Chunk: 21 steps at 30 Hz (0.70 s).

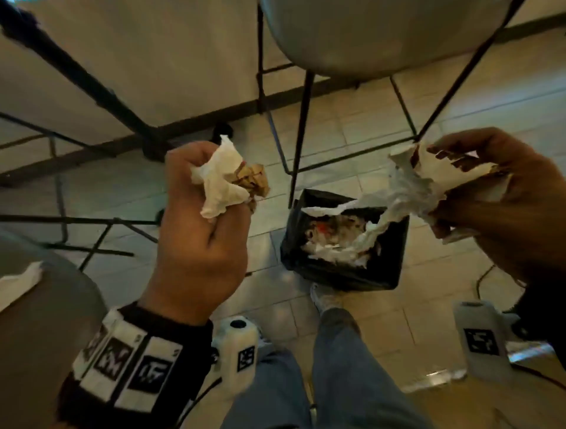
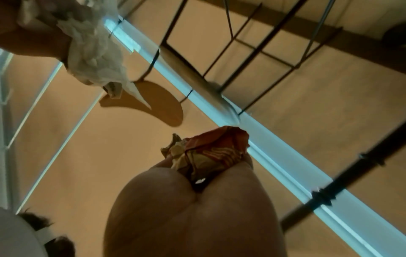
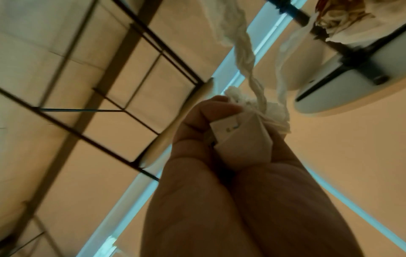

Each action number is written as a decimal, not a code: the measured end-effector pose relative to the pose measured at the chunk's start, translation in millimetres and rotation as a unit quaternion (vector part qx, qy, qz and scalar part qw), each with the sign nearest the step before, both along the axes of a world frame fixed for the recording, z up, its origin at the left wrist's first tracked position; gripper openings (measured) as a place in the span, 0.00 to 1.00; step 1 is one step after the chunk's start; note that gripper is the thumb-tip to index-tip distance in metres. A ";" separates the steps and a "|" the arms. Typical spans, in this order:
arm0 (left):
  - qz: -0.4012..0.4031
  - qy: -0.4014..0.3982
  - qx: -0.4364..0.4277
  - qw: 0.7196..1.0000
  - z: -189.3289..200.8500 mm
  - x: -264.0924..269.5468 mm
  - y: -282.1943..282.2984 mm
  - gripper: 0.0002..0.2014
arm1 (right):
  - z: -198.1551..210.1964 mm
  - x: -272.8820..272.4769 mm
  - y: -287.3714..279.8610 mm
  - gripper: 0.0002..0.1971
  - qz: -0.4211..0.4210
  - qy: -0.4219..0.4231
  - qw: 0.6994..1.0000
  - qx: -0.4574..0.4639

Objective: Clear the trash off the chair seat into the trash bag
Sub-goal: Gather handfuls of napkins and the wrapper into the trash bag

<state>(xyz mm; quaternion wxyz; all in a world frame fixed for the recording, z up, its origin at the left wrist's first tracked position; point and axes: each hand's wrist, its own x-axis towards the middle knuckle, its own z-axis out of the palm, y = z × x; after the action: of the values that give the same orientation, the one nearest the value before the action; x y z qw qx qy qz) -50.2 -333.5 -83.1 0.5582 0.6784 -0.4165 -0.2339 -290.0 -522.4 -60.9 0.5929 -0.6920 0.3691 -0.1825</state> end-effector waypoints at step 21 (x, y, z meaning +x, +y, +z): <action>-0.139 0.136 0.422 0.885 -379.5 -99.8 -108.0 0.45 | -448.8 -72.8 -35.9 0.44 -0.262 0.190 0.833 0.449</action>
<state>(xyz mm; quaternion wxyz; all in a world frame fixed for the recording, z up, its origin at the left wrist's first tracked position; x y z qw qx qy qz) -150.0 -441.5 -462.5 0.2321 0.7464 -0.2882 -0.5532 -362.8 -558.4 -509.7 0.6865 -0.2478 0.6836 -0.0100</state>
